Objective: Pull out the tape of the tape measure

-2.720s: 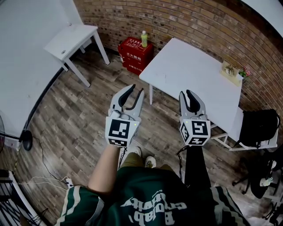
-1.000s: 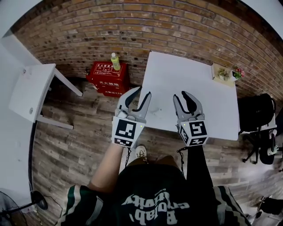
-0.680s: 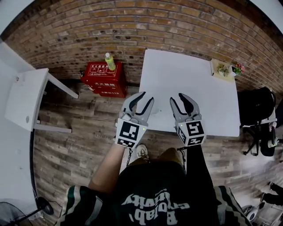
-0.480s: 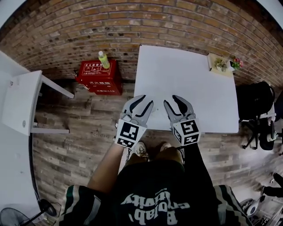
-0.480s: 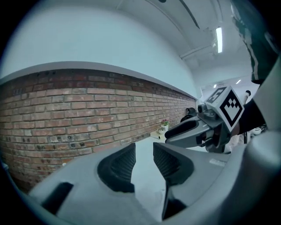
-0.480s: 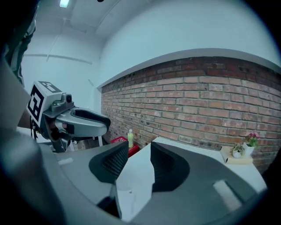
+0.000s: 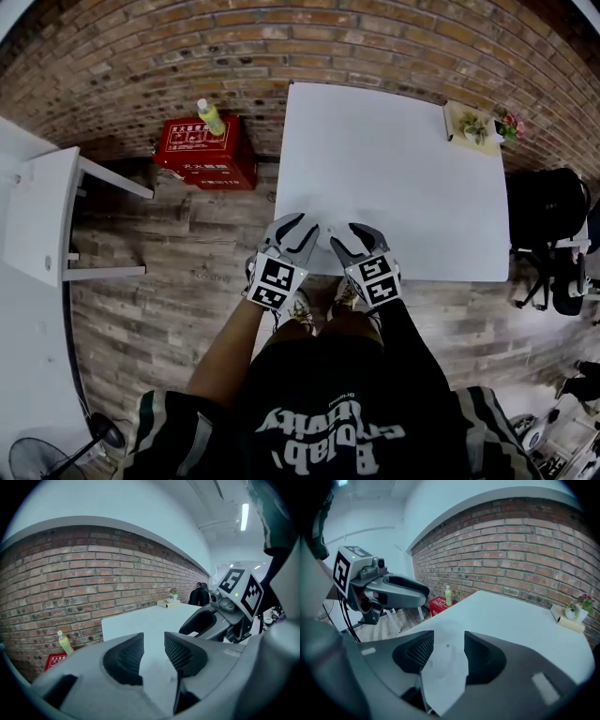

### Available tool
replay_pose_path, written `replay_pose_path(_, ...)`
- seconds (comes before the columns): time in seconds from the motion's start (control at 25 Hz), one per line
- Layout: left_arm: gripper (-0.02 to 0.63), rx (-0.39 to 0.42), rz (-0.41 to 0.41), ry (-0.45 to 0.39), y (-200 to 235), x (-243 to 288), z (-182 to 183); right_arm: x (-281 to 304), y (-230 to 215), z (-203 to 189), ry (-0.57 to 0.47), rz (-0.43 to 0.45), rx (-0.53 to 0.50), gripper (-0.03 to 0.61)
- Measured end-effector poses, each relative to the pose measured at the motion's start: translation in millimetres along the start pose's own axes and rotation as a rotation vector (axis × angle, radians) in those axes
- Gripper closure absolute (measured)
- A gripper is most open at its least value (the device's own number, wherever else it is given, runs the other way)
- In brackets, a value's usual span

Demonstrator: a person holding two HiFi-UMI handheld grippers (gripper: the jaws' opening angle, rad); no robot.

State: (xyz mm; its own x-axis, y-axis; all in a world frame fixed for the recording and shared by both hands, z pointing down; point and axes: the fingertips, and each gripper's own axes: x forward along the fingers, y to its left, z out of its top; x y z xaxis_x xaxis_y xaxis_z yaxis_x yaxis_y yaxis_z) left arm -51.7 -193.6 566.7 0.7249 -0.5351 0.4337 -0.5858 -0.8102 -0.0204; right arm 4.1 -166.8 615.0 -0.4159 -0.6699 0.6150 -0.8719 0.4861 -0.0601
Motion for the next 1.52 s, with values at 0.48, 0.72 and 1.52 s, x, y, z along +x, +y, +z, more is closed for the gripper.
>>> replay_pose_path(0.48, 0.472, -0.088, -0.038, 0.149, -13.2, 23.4, -64.8, 29.0, 20.3, -68.4, 0.176, 0.096, 0.014, 0.337)
replay_pose_path(0.72, 0.472, -0.108, -0.037, 0.176, -16.4, 28.0, -75.7, 39.6, 24.2, -81.7, 0.193, 0.096, 0.013, 0.352)
replay_pose_path(1.52, 0.459, -0.02, -0.024, 0.119, 2.9, 21.1, -31.8, 1.6, -30.3, 28.0, 0.142, 0.082, 0.043, 0.428)
